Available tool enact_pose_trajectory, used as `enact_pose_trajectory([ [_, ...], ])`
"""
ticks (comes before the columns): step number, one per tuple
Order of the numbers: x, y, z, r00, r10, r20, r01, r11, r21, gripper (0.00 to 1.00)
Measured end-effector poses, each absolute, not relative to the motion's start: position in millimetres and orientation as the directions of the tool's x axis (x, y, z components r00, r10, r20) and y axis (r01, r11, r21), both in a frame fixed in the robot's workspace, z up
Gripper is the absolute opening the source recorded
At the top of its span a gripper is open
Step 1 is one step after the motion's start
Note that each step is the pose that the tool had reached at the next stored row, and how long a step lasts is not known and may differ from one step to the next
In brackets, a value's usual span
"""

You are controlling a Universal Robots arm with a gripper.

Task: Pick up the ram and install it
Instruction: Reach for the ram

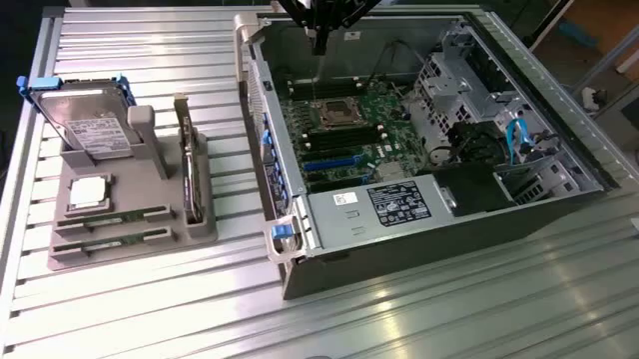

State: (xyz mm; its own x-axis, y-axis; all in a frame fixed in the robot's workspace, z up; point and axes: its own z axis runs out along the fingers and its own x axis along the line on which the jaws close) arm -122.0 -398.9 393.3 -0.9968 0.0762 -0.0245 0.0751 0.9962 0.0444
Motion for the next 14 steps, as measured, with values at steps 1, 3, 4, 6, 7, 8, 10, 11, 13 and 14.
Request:
enact_pose_trajectory([
  [1,-122.0,-398.9,393.3,-0.997,0.076,-0.024,0.075,0.996,0.044,0.11],
  [3,-122.0,-398.9,393.3,-0.997,0.076,-0.024,0.075,0.996,0.044,0.11],
  [4,-122.0,-398.9,393.3,-0.997,0.076,-0.024,0.075,0.996,0.044,0.11],
  [6,-121.9,-398.9,393.3,-0.997,0.076,-0.024,0.075,0.996,0.044,0.11],
  [7,-122.0,-398.9,393.3,-0.997,0.076,-0.024,0.075,0.996,0.044,0.11],
  [8,-122.0,-398.9,393.3,-0.997,0.076,-0.024,0.075,0.996,0.044,0.11],
  [10,-122.0,-398.9,393.3,-0.997,0.076,-0.024,0.075,0.996,0.044,0.11],
  [11,-122.0,-398.9,393.3,-0.997,0.076,-0.024,0.075,0.996,0.044,0.11],
  [13,-122.5,-398.9,393.2,-0.997,0.076,-0.025,0.075,0.996,0.045,0.11],
  [14,-123.3,-399.0,393.1,-0.997,0.076,-0.025,0.075,0.996,0.045,0.11],
])
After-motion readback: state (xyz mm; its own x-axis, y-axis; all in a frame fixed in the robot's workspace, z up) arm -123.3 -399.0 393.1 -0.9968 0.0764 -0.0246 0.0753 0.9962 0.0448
